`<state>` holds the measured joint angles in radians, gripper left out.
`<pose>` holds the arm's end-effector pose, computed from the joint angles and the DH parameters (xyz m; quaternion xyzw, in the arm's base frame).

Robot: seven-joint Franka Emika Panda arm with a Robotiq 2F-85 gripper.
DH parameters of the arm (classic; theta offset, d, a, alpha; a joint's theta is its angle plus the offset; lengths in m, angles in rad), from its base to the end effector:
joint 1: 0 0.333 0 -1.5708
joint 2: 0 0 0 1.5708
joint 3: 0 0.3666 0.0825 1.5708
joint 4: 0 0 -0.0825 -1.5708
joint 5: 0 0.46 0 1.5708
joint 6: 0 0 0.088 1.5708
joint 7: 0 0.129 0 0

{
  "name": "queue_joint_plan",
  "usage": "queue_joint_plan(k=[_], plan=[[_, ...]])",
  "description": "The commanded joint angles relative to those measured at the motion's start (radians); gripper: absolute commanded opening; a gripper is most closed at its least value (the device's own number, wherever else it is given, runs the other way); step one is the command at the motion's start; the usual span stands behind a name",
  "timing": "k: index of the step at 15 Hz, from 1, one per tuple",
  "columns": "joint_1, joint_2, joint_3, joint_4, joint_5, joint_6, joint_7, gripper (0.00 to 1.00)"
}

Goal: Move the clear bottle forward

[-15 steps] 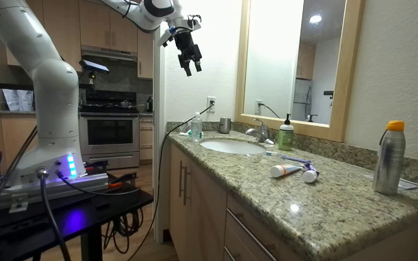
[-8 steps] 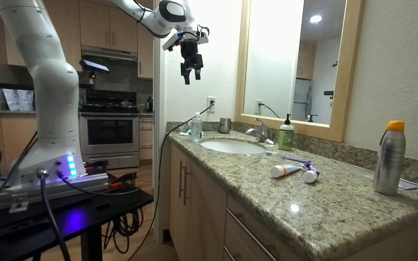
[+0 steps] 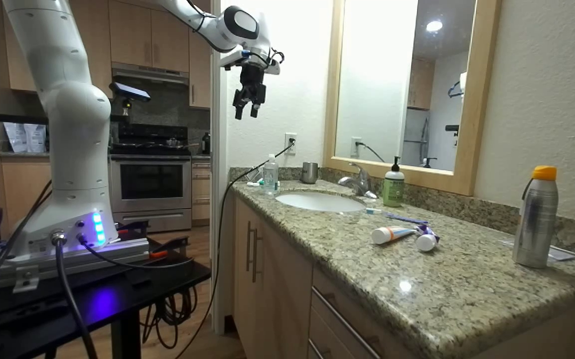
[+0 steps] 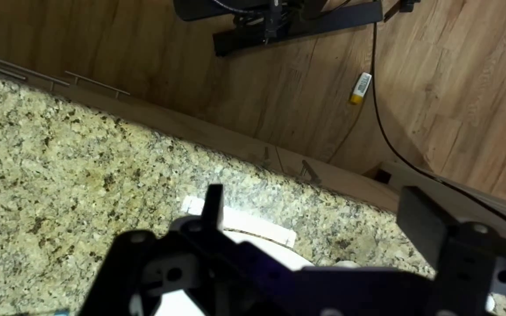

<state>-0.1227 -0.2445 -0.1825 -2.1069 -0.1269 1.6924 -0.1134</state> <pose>0.4915 -0.1758 0.5115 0.9924 -0.0777 -0.0928 0.0216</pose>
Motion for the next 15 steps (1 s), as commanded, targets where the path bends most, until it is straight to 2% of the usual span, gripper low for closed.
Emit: queue_joint_plan(k=[1, 5, 8, 12, 15], plan=[[-0.018, -0.007, -0.010, 0.003, 0.008, 0.052, -0.017, 1.00], [-0.023, 0.061, -0.045, 0.000, 0.109, 0.311, -0.008, 1.00], [-0.026, 0.092, -0.027, -0.005, 0.055, 0.340, 0.014, 1.00], [-0.005, 0.095, 0.027, -0.076, -0.074, 0.329, 0.048, 1.00], [0.023, 0.072, 0.074, -0.142, -0.099, 0.333, 0.076, 1.00]])
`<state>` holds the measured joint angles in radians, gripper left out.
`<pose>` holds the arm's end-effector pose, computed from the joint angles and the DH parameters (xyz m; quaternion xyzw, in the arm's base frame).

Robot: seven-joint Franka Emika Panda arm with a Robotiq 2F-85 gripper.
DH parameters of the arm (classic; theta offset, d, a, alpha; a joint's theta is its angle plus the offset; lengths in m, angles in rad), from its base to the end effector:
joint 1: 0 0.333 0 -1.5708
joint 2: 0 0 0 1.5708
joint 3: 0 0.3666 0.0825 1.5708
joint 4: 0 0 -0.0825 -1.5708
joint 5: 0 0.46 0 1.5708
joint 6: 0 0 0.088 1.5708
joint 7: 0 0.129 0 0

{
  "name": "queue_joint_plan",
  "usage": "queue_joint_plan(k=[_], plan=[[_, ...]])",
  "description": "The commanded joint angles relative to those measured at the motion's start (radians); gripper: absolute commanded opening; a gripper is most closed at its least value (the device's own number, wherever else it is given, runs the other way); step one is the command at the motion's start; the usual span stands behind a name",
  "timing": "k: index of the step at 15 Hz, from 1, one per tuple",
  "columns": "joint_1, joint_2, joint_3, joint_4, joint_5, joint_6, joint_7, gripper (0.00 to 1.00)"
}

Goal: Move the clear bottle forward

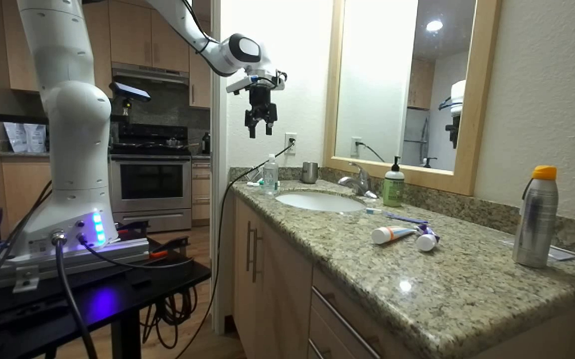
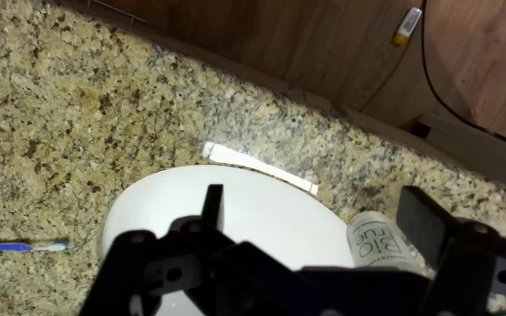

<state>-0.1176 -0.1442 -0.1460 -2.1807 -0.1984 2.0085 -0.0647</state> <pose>0.5384 -0.1631 0.4436 0.9953 -0.0549 -0.0268 0.0753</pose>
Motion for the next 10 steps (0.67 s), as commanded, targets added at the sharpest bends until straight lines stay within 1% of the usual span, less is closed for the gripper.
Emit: queue_joint_plan(k=[1, 2, 5, 7, 10], plan=[[0.026, -0.040, 0.048, -0.068, -0.009, -0.007, 0.031, 1.00], [0.014, -0.004, 0.035, -0.031, -0.006, -0.002, 0.020, 1.00], [0.029, -0.013, 0.053, -0.043, -0.006, -0.004, 0.035, 1.00], [0.028, 0.037, 0.041, -0.032, 0.040, 0.091, 0.031, 1.00], [0.045, 0.063, 0.055, -0.086, 0.131, 0.293, 0.046, 1.00]])
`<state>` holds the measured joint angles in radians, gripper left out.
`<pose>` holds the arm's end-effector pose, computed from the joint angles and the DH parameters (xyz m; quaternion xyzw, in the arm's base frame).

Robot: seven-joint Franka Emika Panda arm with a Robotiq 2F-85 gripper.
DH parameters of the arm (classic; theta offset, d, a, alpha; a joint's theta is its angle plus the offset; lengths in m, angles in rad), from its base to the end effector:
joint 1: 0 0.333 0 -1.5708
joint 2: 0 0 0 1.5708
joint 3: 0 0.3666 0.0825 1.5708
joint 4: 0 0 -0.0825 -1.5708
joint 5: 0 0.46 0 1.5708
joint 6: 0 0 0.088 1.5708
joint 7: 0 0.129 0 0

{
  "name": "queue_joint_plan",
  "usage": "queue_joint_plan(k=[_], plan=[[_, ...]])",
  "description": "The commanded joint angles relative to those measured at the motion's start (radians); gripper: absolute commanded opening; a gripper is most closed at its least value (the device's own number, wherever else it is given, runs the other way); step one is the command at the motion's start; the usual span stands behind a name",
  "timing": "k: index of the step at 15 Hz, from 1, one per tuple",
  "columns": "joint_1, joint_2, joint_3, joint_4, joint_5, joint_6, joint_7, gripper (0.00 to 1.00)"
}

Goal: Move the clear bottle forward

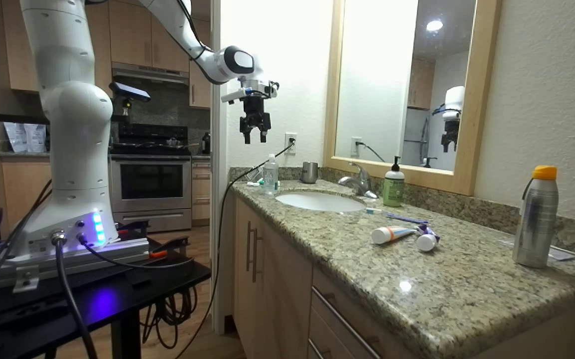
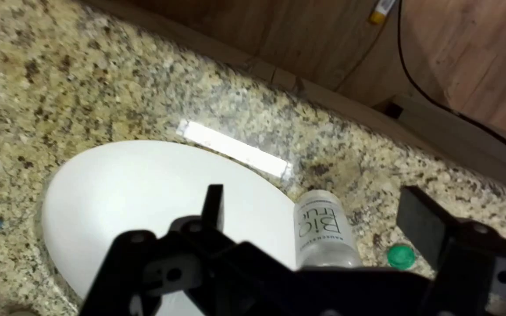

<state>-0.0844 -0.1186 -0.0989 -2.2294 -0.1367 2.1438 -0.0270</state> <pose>0.5569 -0.1122 0.4151 0.9976 -0.0417 0.0108 0.0536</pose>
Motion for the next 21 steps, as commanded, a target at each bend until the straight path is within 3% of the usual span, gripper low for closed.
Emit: queue_joint_plan(k=[1, 7, 8, 17, 21], plan=[[0.015, 0.053, 0.014, -0.043, 0.082, 0.201, 0.013, 1.00], [0.007, 0.195, 0.010, -0.031, 0.016, 0.477, 0.085, 1.00], [0.013, 0.155, 0.015, -0.036, 0.049, 0.413, 0.050, 1.00], [0.021, 0.257, 0.013, 0.025, 0.024, 0.504, 0.108, 1.00], [0.018, 0.218, 0.015, 0.001, 0.044, 0.478, 0.084, 1.00]])
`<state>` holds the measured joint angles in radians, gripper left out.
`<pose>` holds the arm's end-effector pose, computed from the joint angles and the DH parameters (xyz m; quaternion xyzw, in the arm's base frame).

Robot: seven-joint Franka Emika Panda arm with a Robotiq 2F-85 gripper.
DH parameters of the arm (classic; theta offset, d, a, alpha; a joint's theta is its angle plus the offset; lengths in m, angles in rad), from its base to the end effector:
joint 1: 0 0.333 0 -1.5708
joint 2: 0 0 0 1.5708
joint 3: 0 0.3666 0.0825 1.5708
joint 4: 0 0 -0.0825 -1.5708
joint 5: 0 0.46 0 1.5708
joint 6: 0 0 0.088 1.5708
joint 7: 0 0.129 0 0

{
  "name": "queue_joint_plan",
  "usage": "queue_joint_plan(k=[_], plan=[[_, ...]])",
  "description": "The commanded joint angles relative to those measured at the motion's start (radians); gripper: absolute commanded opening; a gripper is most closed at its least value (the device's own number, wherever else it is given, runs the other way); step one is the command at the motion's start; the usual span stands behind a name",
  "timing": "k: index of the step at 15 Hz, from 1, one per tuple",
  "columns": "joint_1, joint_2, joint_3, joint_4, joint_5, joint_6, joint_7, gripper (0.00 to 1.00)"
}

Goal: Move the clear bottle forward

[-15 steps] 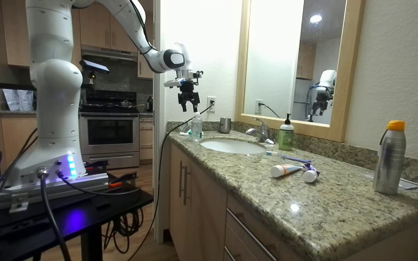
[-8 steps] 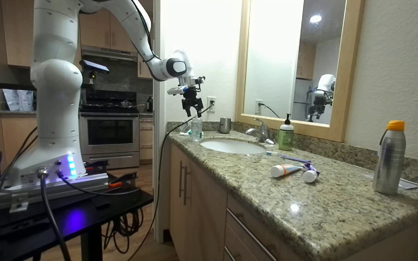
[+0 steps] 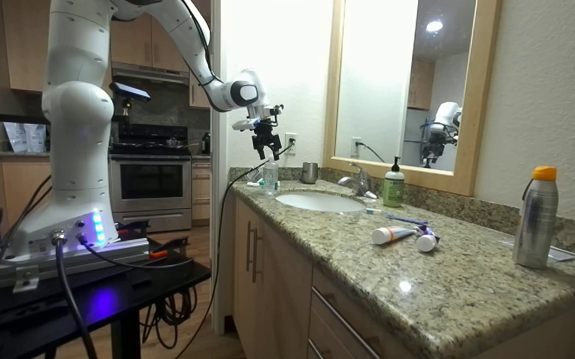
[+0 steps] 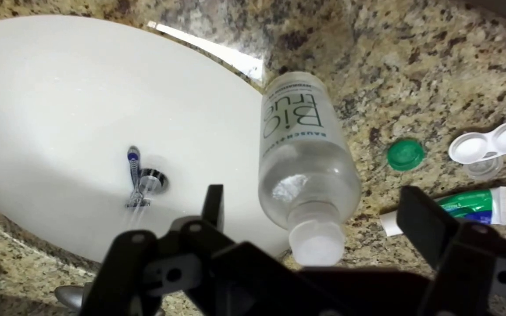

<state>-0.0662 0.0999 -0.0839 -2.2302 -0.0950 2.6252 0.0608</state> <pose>0.6239 -0.0928 0.3350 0.9864 -0.0660 0.1452 0.0399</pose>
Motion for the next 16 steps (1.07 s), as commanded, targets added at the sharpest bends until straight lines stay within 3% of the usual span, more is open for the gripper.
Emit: queue_joint_plan(k=[1, 16], plan=[[-0.001, 0.011, -0.002, 0.008, -0.004, 0.005, 0.005, 1.00], [0.001, 0.044, -0.016, 0.024, -0.029, 0.002, 0.064, 1.00]])
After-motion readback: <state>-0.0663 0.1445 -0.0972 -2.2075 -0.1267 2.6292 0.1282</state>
